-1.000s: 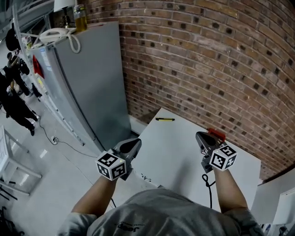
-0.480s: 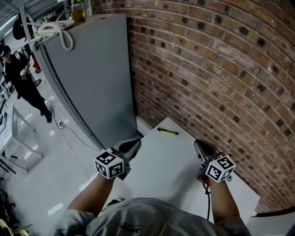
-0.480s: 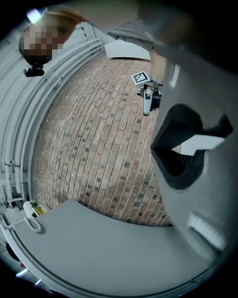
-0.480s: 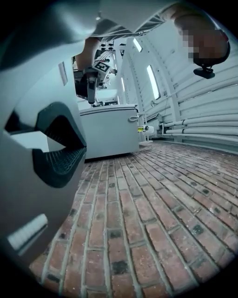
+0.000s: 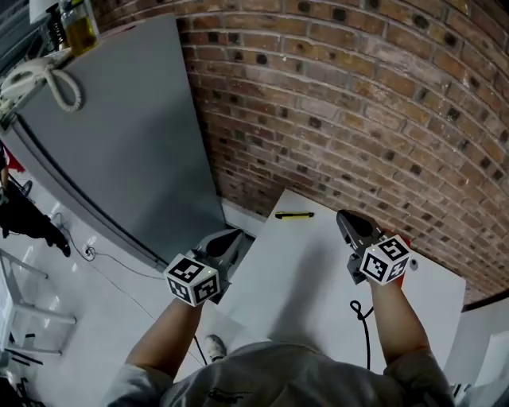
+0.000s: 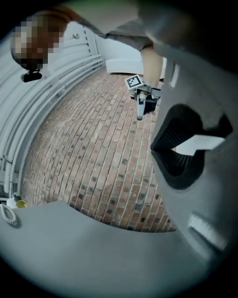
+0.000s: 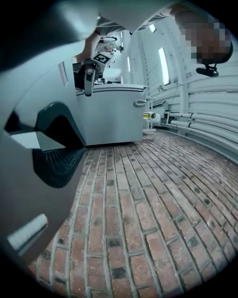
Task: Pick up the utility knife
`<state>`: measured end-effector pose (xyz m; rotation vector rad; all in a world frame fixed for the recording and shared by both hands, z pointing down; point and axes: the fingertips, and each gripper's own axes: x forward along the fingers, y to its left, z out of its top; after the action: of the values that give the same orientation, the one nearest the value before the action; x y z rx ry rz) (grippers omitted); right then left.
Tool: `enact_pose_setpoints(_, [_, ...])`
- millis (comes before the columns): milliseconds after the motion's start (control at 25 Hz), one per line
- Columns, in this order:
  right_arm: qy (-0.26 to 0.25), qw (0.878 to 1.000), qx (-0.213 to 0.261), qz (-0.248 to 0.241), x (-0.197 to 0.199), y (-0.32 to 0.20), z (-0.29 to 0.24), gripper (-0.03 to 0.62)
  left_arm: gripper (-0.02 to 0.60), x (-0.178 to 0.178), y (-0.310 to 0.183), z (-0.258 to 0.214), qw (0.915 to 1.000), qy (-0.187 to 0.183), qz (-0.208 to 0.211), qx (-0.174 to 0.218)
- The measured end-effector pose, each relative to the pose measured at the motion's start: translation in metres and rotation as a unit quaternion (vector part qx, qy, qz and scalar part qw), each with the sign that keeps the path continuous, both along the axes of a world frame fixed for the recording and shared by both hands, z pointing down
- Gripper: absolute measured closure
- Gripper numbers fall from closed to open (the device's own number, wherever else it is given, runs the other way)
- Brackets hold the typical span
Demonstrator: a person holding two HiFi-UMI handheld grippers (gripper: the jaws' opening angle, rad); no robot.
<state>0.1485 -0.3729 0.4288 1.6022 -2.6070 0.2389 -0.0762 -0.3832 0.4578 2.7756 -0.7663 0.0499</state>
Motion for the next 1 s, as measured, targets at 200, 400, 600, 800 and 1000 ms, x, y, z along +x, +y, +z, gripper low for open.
enact_pose_setpoints(200, [0.015, 1.000, -0.004, 0.004, -0.007, -0.003, -0.011, 0.585, 0.582, 0.005, -0.005, -0.010, 0.9995, -0.015, 0.022, 0.017])
enact_pose_setpoints(400, [0.017, 1.000, -0.006, 0.004, 0.004, -0.006, -0.015, 0.585, 0.581, 0.015, -0.009, -0.024, 0.9996, -0.005, 0.021, 0.017])
enact_pose_setpoints(600, [0.013, 1.000, -0.012, 0.011, 0.016, -0.009, -0.007, 0.585, 0.581, 0.022, -0.018, -0.029, 0.9995, -0.008, 0.019, 0.026])
enact_pose_setpoints(800, [0.011, 1.000, -0.014, 0.006, 0.018, -0.009, -0.002, 0.585, 0.505, 0.034, -0.028, -0.020, 0.9982, -0.030, 0.048, 0.020])
enact_pose_setpoints(1000, [0.013, 1.000, -0.020, 0.006, 0.026, -0.016, 0.010, 0.585, 0.417, 0.059, -0.047, 0.007, 0.9867, -0.122, 0.101, 0.038])
